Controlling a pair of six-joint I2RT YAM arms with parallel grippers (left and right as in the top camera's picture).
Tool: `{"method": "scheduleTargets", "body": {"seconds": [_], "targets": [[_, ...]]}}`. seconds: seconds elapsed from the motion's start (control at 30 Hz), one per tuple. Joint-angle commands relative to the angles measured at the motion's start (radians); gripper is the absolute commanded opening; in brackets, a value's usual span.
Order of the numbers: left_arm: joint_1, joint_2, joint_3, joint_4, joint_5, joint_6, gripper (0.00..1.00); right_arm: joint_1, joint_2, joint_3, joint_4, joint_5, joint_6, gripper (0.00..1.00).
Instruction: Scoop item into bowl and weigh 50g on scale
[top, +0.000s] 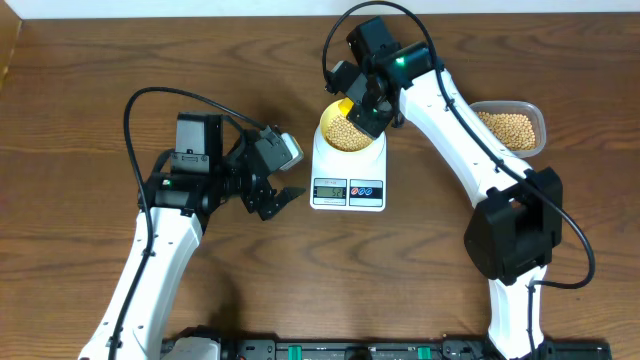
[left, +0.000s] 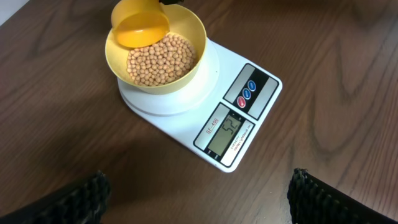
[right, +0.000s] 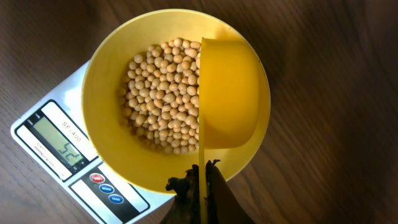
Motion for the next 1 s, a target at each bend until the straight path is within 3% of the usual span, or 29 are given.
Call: {"method": "scheduleTargets", "body": {"seconds": [0.0,0.37,0.97], "targets": [[0.003,0.003,0.03,0.0,-0.005,0.017,0.93,0.01,0.011,-0.006,0.001,0.015,-0.026,0.01],[0.003,0.003,0.03,0.0,-0.005,0.017,0.93,0.046,0.011,-0.006,-0.002,0.018,-0.101,0.01],[0.003,0.003,0.03,0.0,-0.005,0.017,0.93,0.048,0.024,-0.007,-0.007,0.119,-0.101,0.01]]}}
